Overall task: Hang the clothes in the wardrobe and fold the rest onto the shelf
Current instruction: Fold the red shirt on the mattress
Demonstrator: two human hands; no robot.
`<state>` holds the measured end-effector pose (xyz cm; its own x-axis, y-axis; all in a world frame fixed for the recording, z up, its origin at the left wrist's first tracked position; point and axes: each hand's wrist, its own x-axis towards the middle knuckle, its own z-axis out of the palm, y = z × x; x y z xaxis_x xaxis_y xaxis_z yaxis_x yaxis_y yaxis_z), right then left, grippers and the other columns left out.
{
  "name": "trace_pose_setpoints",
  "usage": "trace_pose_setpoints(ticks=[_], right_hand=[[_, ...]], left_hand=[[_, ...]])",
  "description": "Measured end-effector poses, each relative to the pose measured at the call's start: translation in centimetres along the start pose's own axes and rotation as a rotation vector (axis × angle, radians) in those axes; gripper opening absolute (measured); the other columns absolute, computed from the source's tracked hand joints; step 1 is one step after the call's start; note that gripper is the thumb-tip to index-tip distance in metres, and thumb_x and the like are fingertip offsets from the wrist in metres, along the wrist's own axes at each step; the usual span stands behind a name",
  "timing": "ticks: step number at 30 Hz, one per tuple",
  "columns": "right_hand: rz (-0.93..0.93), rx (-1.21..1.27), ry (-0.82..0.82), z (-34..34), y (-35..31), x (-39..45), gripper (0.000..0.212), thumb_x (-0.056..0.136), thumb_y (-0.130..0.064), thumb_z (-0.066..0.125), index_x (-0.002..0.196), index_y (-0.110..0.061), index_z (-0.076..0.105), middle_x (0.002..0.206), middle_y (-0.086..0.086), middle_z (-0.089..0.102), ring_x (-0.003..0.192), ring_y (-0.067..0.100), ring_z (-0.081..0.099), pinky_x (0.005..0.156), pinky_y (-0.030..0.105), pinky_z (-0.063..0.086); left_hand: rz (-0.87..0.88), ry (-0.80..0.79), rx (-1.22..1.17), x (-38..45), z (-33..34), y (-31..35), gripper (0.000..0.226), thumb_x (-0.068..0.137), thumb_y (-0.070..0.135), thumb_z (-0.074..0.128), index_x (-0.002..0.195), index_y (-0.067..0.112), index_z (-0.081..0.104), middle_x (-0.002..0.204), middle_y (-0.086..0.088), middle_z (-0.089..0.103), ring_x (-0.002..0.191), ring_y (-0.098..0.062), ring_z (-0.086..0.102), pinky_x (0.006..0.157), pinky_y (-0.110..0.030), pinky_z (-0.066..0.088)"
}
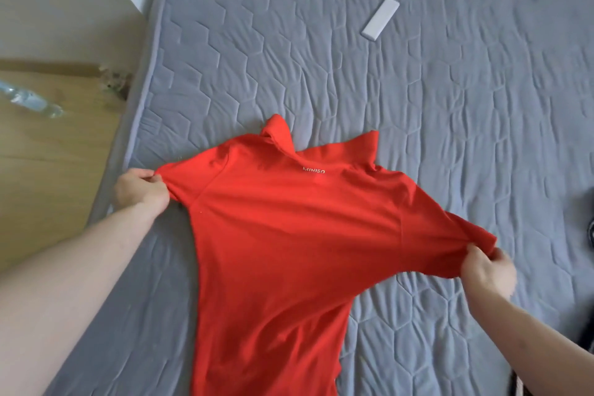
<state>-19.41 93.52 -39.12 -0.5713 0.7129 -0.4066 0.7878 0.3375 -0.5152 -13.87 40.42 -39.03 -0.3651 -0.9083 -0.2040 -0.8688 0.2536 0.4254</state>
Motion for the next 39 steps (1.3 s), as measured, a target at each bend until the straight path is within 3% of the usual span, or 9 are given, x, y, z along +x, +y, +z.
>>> trace_pose_setpoints(ticks=[8, 14, 18, 23, 27, 29, 33, 37, 39], right_hand=[[0.097, -0.076, -0.279, 2.1, 2.3, -3.7, 0.078, 0.085, -0.032, 0.079, 0.144, -0.002, 0.039, 0.126, 0.021, 0.065, 0.112, 0.032, 0.064, 0.105, 0.045, 0.047], [0.147, -0.166, -0.628, 3.1, 8.0, -9.7, 0.061, 0.089, -0.032, 0.076, 0.137, -0.007, 0.049, 0.11, 0.009, 0.072, 0.092, 0.025, 0.066, 0.097, 0.05, 0.055], [0.174, -0.049, -0.521, 3.3, 8.4, -8.9, 0.063, 0.089, -0.039, 0.075, 0.136, -0.008, 0.047, 0.103, 0.014, 0.071, 0.084, 0.029, 0.068, 0.085, 0.048, 0.059], [0.138, 0.121, -0.407, 2.8, 5.6, -5.0, 0.049, 0.081, -0.049, 0.081, 0.098, -0.014, 0.051, 0.084, 0.014, 0.057, 0.072, 0.026, 0.058, 0.079, 0.047, 0.054], [0.263, 0.273, -0.432, 2.6, 3.4, -2.8, 0.047, 0.078, -0.051, 0.084, 0.095, -0.018, 0.055, 0.082, 0.004, 0.064, 0.064, 0.016, 0.061, 0.064, 0.029, 0.054], [0.305, 0.317, -0.468, 2.6, 2.9, -2.2, 0.049, 0.078, -0.047, 0.085, 0.109, -0.021, 0.056, 0.086, 0.002, 0.066, 0.064, 0.013, 0.059, 0.064, 0.025, 0.052], [0.321, 0.305, -0.518, 2.5, 1.2, -2.0, 0.024, 0.089, -0.023, 0.077, 0.104, -0.02, 0.059, 0.073, 0.0, 0.057, 0.056, 0.008, 0.047, 0.041, 0.015, 0.042], [0.16, 0.205, -0.514, 2.2, -1.6, -3.0, 0.013, 0.088, -0.022, 0.076, 0.094, -0.02, 0.065, 0.1, 0.003, 0.066, 0.084, 0.017, 0.064, 0.082, 0.032, 0.058], [0.058, 0.212, -0.503, 2.2, -3.8, -4.2, 0.012, 0.084, -0.023, 0.076, 0.091, -0.019, 0.068, 0.083, 0.001, 0.068, 0.074, 0.019, 0.065, 0.075, 0.036, 0.059]], left_hand=[[0.516, -0.214, 0.181, -11.3, -0.2, -4.7, 0.036, 0.075, 0.007, 0.078, 0.106, 0.015, 0.061, 0.107, -0.011, 0.061, 0.099, -0.037, 0.062, 0.083, -0.048, 0.052], [0.908, -0.702, 0.325, -29.5, -0.1, -11.3, 0.027, 0.063, 0.041, 0.069, 0.087, 0.036, 0.056, 0.093, 0.018, 0.048, 0.08, -0.007, 0.057, 0.067, -0.031, 0.053], [1.032, -0.952, 0.511, -37.2, 2.1, -12.4, 0.06, 0.032, 0.057, 0.075, 0.088, 0.036, 0.066, 0.091, 0.015, 0.058, 0.073, -0.01, 0.062, 0.057, -0.023, 0.051], [0.887, -0.951, 0.693, -39.7, 5.2, -10.7, 0.089, 0.014, 0.054, 0.093, 0.098, 0.031, 0.077, 0.084, 0.009, 0.067, 0.069, -0.015, 0.065, 0.056, -0.03, 0.055], [0.884, -0.774, 0.701, -38.8, 6.4, -9.5, 0.031, 0.046, 0.03, 0.091, 0.072, 0.029, 0.074, 0.063, 0.009, 0.062, 0.057, -0.012, 0.062, 0.051, -0.026, 0.052], [0.873, -0.817, 0.663, -38.4, 6.4, -9.0, 0.027, 0.047, 0.029, 0.093, 0.062, 0.028, 0.071, 0.058, 0.01, 0.062, 0.056, -0.01, 0.063, 0.05, -0.023, 0.05], [0.796, -0.925, 0.464, -37.7, 4.8, -9.3, 0.012, 0.093, 0.02, 0.062, 0.102, 0.027, 0.061, 0.106, 0.007, 0.065, 0.105, -0.016, 0.056, 0.087, -0.034, 0.048], [0.631, -0.943, 0.219, -37.7, 2.3, -10.9, 0.021, 0.096, 0.018, 0.054, 0.112, 0.031, 0.05, 0.112, 0.012, 0.056, 0.109, -0.011, 0.05, 0.091, -0.027, 0.039], [0.537, -0.931, 0.163, -37.6, 1.0, -11.4, 0.032, 0.094, 0.014, 0.054, 0.12, 0.033, 0.05, 0.11, 0.015, 0.051, 0.106, -0.007, 0.051, 0.092, -0.022, 0.039]])
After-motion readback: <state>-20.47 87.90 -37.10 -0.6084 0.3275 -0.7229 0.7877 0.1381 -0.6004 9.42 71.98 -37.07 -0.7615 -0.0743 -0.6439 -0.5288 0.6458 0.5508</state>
